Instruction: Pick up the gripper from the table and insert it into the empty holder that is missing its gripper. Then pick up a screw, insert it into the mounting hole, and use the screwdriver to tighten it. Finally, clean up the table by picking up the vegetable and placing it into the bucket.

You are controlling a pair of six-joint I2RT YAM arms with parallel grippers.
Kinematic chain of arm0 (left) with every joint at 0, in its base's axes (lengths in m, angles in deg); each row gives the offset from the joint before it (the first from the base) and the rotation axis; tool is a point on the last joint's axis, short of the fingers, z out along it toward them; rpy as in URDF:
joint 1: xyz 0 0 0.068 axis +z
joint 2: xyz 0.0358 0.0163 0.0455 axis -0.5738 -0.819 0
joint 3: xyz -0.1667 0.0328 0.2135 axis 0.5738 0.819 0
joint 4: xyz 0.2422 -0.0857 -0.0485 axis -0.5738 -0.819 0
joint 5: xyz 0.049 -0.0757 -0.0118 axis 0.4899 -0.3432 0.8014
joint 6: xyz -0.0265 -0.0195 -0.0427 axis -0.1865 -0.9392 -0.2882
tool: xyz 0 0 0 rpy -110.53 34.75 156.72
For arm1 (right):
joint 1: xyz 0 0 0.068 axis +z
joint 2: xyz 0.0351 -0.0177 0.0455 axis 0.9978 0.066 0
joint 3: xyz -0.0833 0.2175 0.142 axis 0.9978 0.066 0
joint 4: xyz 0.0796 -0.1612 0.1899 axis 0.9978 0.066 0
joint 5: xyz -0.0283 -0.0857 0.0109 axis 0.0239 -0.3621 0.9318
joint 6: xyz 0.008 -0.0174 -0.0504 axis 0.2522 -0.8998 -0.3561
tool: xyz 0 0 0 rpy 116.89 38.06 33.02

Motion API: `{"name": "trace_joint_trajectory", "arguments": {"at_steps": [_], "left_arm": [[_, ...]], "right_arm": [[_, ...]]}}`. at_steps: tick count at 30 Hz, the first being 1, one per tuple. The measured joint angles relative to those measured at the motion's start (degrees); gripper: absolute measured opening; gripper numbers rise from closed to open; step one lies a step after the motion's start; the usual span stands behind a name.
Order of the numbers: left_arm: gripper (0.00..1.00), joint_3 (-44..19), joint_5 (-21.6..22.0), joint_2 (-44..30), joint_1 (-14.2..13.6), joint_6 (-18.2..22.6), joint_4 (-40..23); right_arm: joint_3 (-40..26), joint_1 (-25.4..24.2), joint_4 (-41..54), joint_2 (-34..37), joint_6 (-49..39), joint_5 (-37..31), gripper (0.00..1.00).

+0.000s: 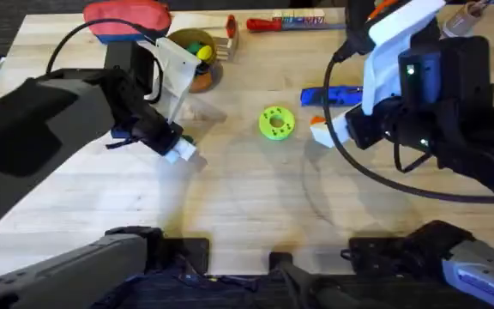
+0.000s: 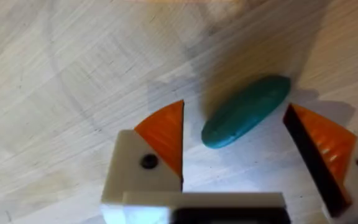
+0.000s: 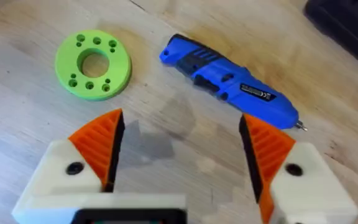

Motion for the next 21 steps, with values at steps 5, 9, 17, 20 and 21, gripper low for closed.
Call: {"name": "trace_joint_trajectory", "arguments": {"at_steps": [5, 9, 17, 20, 21], "left_arm": [[0.709, 0.0, -1.9, -0.9, 0.1, 0.4, -0.1], [0.587, 0.0, -2.3, -1.7, 0.1, 0.5, -0.6], [0.334, 0.0, -2.8, -1.9, 0.3, 0.6, -1.3], [0.29, 0.0, -2.9, -1.9, 0.3, 0.6, -1.3], [0.273, 0.0, -2.9, -1.9, 0.3, 0.5, -1.3]], "right_arm": [[0.0, 0.0, 0.0, 0.1, 0.0, 0.0, 0.991], [0.0, 0.0, 0.0, 1.4, 0.0, 0.0, 0.992], [0.0, 0.0, -0.1, 3.0, 0.0, 0.0, 0.991], [0.0, 0.0, -0.2, 3.0, 0.0, 0.0, 0.991], [0.0, 0.0, -0.2, 3.0, 0.0, 0.0, 0.991]]}}
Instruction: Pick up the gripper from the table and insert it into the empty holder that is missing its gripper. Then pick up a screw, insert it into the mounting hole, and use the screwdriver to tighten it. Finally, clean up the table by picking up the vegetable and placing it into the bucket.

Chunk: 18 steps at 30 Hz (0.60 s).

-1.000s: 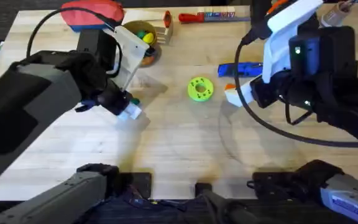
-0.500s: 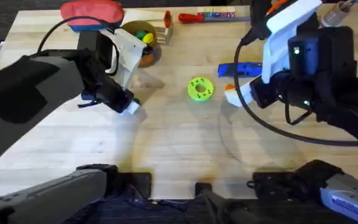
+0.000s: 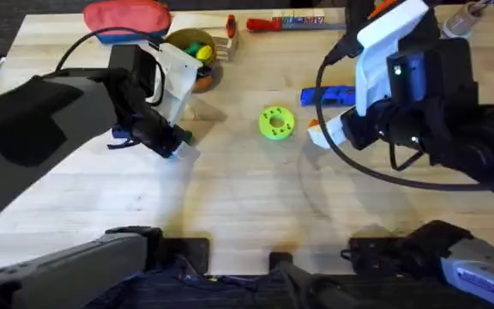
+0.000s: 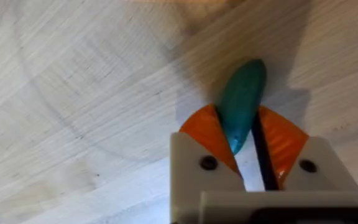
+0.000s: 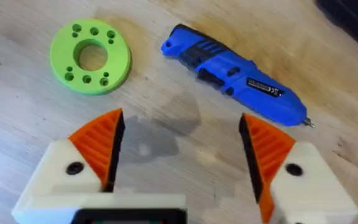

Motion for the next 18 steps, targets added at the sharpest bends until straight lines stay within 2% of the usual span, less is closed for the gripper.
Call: {"name": "trace_joint_trajectory", "arguments": {"at_steps": [2, 4, 5, 10, 11, 15, 17, 18], "left_arm": [[0.181, -0.2, 0.0, 0.0, 0.0, 0.0, 0.0], [0.04, -0.5, -0.2, 0.1, 0.0, 0.2, -0.2], [0.024, -0.7, -0.2, 0.3, 0.0, 0.2, -0.1], [0.029, -3.3, -0.2, 3.6, 0.0, 0.3, -1.2], [0.029, -5.2, -0.2, 7.1, 0.0, 0.2, -2.0], [0.029, -7.4, -0.3, 11.1, 0.0, 0.2, -1.7], [0.029, -8.0, -0.9, 12.6, 0.0, 0.0, -0.1], [0.029, -8.2, -2.0, 13.9, 0.0, -2.2, 5.8]], "right_arm": [[0.0, 0.0, 0.0, 0.0, 0.0, 0.0, 0.992], [0.0, 0.0, 0.0, 0.0, 0.0, 0.0, 0.991], [0.0, 0.0, 0.0, 0.0, 0.0, 0.0, 0.991], [0.0, 0.0, 0.0, 0.0, 0.0, 0.0, 0.991], [0.0, 0.0, 0.0, 0.0, 0.0, 0.0, 0.991], [0.0, 0.0, -0.1, 0.0, 0.0, 0.0, 0.991], [0.0, 0.0, -0.2, 0.0, 0.0, 0.0, 0.991], [0.0, 0.0, -1.2, 0.0, 0.0, 0.0, 0.992]]}}
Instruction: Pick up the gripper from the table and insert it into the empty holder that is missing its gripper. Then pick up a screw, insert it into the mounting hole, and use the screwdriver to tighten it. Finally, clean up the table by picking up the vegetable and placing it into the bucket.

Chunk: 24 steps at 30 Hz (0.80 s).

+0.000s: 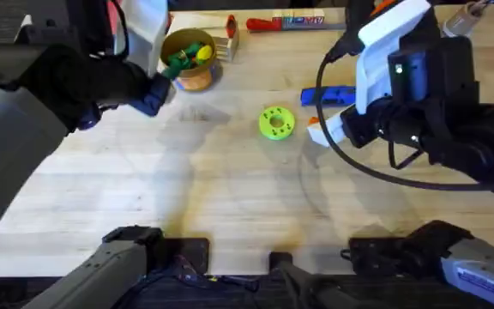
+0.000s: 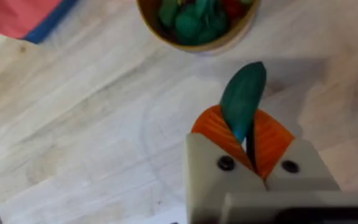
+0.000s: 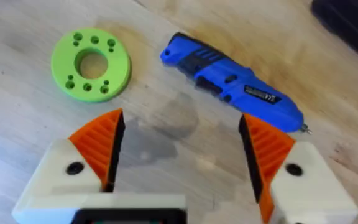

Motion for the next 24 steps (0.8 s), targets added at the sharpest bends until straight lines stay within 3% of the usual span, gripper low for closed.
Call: {"name": "trace_joint_trajectory", "arguments": {"at_steps": [9, 14, 18, 19, 20, 24], "left_arm": [[0.028, -0.2, -3.6, -4.7, 0.0, -10.8, 21.5], [0.068, -0.3, -5.2, -13.6, 0.0, -14.0, 27.3], [0.026, -0.3, -5.9, -19.2, 0.0, -15.1, 30.6], [0.061, -0.3, -6.0, -20.4, 0.0, -15.3, 32.7], [0.156, -0.3, -6.0, -20.3, 0.0, -15.4, 33.2], [0.709, -0.3, -6.3, -20.1, 0.0, -15.9, 34.0]], "right_arm": [[0.0, 0.0, -5.2, 0.0, 0.0, 0.0, 0.992], [0.0, 0.0, -5.4, 0.0, 0.0, 0.0, 0.992], [0.0, 0.0, -5.4, 0.0, 0.0, 0.0, 0.991], [0.0, 0.0, -5.4, 0.0, 0.0, 0.0, 0.992], [0.0, 0.0, -5.4, 0.0, 0.0, 0.0, 0.992], [0.0, 0.0, -5.4, 0.0, 0.0, 0.0, 0.991]]}}
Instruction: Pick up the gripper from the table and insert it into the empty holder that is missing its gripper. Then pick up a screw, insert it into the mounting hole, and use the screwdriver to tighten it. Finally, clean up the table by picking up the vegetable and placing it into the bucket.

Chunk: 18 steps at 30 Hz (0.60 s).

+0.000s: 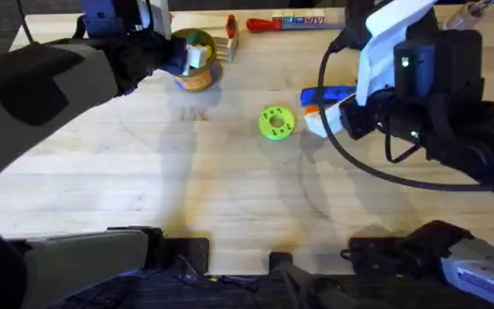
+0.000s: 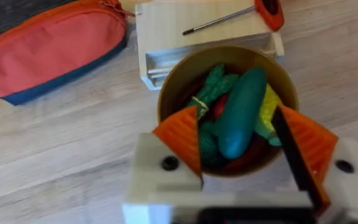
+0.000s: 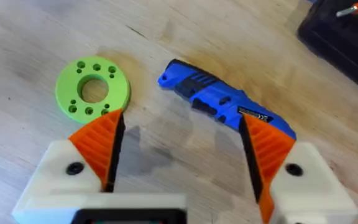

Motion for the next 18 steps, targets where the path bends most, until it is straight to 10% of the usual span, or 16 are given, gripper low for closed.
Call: {"name": "trace_joint_trajectory", "arguments": {"at_steps": [4, 14, 18], "left_arm": [[0.951, 0.0, -0.1, 0.0, 0.0, 0.2, 0.0], [0.962, 0.0, 0.1, 10.4, 0.0, 0.2, -3.4], [0.962, -0.1, -0.4, 26.1, 0.0, 0.4, -18.4]], "right_arm": [[0.0, 0.0, -0.1, 0.0, 1.2, 0.0, 0.992], [-7.1, 0.0, 13.3, -3.9, 6.0, 0.4, 0.992], [-18.3, 0.0, 29.8, -9.5, 7.7, 0.6, 0.99]]}}
